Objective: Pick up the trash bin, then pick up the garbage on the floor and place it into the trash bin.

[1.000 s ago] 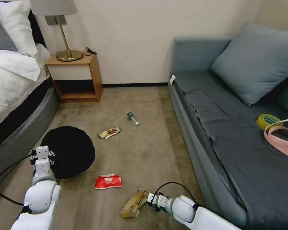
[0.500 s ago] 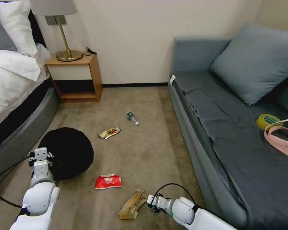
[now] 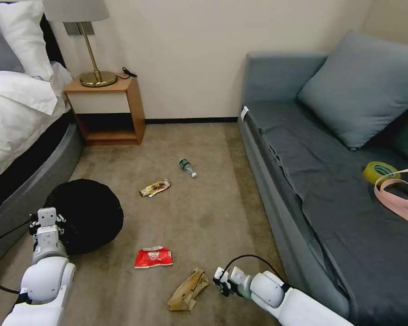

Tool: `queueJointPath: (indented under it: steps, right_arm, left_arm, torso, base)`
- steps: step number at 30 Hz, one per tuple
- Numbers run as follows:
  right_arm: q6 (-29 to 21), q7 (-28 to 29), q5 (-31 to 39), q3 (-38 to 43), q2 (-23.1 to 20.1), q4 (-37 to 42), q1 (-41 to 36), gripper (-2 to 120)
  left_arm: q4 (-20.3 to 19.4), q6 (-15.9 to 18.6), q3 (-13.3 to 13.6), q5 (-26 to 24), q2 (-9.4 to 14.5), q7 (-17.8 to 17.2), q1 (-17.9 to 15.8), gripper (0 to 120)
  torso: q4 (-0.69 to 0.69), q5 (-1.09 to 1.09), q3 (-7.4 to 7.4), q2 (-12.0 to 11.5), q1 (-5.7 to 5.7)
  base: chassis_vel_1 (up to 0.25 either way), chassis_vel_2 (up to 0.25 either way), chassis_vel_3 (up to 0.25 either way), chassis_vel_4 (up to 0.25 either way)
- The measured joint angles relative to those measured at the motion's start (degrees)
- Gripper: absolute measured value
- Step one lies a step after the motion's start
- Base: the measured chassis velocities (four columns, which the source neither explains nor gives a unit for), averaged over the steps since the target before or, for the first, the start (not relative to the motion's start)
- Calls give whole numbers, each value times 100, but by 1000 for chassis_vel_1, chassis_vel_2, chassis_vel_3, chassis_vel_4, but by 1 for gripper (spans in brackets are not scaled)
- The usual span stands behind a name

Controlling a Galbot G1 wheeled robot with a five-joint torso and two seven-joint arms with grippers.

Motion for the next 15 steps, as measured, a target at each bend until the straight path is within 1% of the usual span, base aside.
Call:
queueJointPath:
  steps: [1,2,3,4,5,6,7,8,9,10,12,13,14,15]
  right_arm:
    - [-30,-47,150,3,-14,41,1,13]
    - [-40,-56,193,3,-17,52,1,15]
    - [-83,-75,338,8,-20,86,1,20]
    - [-83,-75,338,8,-20,86,1,20]
    - [-104,-86,417,12,-20,105,0,23]
    - [-135,-108,542,23,-16,134,-1,30]
    - [-151,-121,614,28,-9,150,-1,33]
    - [-151,-121,614,28,-9,150,-1,33]
    - [-177,-130,717,35,5,169,-1,42]
    - [-195,-131,778,38,11,180,0,43]
    - [-233,-131,896,45,24,197,7,51]
    - [-233,-131,896,45,24,197,7,51]
    - [-250,-131,950,52,38,199,21,58]
    - [-251,-131,961,58,47,195,31,61]
  left_arm:
    - [0,6,-14,-5,17,1,6,4]
    - [0,6,-16,-6,18,1,8,4]
    - [-2,8,-23,-12,26,1,17,4]
    - [-2,8,-23,-12,26,1,17,4]
    - [-4,8,-25,-16,31,1,21,4]
    - [-14,8,-34,-22,37,2,31,4]
    - [-24,9,-38,-25,40,2,40,4]
    - [-24,9,-38,-25,40,2,40,4]
    - [-37,11,-44,-28,44,2,52,4]
    - [-47,12,-48,-29,44,1,61,4]
    - [-62,13,-58,-29,45,2,77,4]
    - [-62,13,-58,-29,45,2,77,4]
    - [-76,15,-64,-30,45,2,91,4]
    - [-83,16,-67,-31,45,1,98,4]
  torso:
    - [0,0,0,0,0]
    - [0,0,0,0,0]
    - [0,0,0,0,0]
    - [0,0,0,0,0]
    - [0,0,0,0,0]
    - [0,0,0,0,0]
    - [0,0,0,0,0]
    - [0,0,0,0,0]
    - [0,0,0,0,0]
    - [0,0,0,0,0]
    - [0,0,0,0,0]
    - [0,0,0,0,0]
    - [0,0,0,0,0]
    - [0,0,0,0,0]
  base:
    - [0,0,0,0]
    - [0,0,0,0]
    - [0,0,0,0]
    - [0,0,0,0]
    - [0,0,0,0]
    - [0,0,0,0]
    - [0,0,0,0]
    - [0,0,0,0]
    - [0,0,0,0]
    - [0,0,0,0]
    - [0,0,0,0]
    - [0,0,0,0]
    - [0,0,0,0]
    - [0,0,0,0]
